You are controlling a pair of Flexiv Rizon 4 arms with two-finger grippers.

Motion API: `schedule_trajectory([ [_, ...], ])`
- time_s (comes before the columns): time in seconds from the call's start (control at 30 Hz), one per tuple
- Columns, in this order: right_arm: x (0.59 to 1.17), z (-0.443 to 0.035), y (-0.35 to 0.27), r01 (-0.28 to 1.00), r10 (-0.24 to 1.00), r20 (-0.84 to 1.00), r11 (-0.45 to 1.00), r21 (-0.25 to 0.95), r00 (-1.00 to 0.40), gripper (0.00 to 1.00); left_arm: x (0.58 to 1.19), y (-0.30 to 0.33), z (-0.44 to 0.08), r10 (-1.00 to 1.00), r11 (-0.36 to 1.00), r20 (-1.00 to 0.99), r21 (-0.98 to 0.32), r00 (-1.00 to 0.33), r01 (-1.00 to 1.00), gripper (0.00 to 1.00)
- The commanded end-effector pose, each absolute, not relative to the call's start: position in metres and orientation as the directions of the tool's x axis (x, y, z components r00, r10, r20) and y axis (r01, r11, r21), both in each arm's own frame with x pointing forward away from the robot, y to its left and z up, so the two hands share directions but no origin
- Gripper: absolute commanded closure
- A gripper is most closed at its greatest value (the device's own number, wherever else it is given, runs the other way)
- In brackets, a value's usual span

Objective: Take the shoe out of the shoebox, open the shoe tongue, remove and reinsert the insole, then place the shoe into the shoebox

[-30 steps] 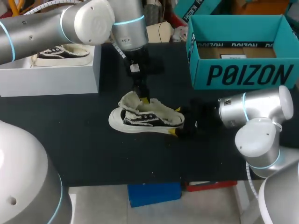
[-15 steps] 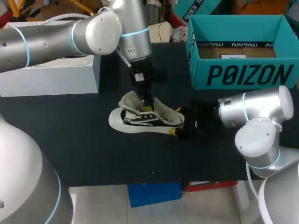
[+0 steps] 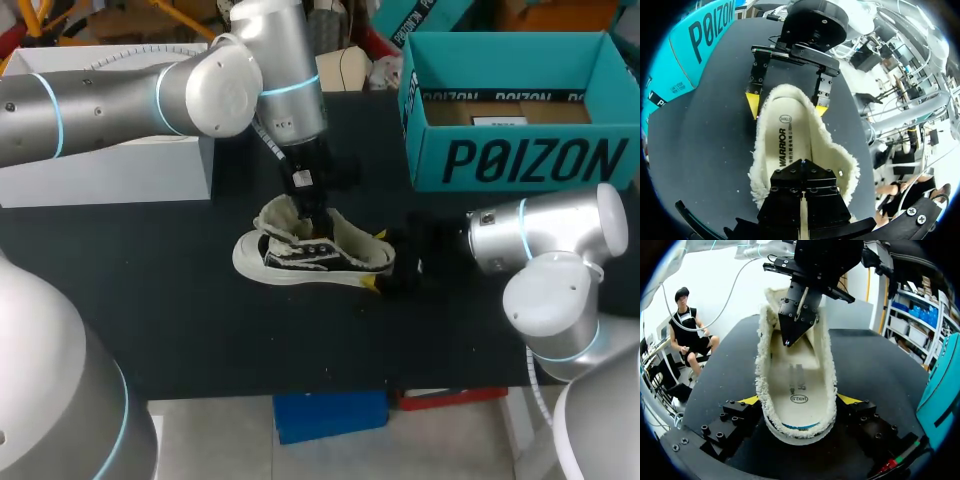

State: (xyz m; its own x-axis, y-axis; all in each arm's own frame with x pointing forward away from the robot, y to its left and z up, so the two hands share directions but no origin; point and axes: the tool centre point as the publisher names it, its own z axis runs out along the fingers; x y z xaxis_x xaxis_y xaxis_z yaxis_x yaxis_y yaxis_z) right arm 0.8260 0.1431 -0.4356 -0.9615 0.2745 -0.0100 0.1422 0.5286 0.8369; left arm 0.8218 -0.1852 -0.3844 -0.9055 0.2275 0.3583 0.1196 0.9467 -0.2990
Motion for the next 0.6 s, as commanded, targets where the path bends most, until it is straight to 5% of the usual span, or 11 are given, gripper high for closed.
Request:
schedule_trajectory([
  [0.03, 0.8270, -0.4372, 0.1440, 0.144, 0.276, -0.009, 0.529, 0.836, -0.961, 1.00, 0.8196, -0.1833, -0.3855, 0.225, 0.946, 0.352, -0.301, -0.908, 0.118, 1.00],
  [0.6, 0.8270, -0.4372, 0.1440, 0.144, 0.276, -0.009, 0.529, 0.836, -0.961, 1.00, 0.8193, -0.1883, -0.3778, 0.207, 0.951, 0.310, -0.285, -0.928, 0.117, 1.00],
])
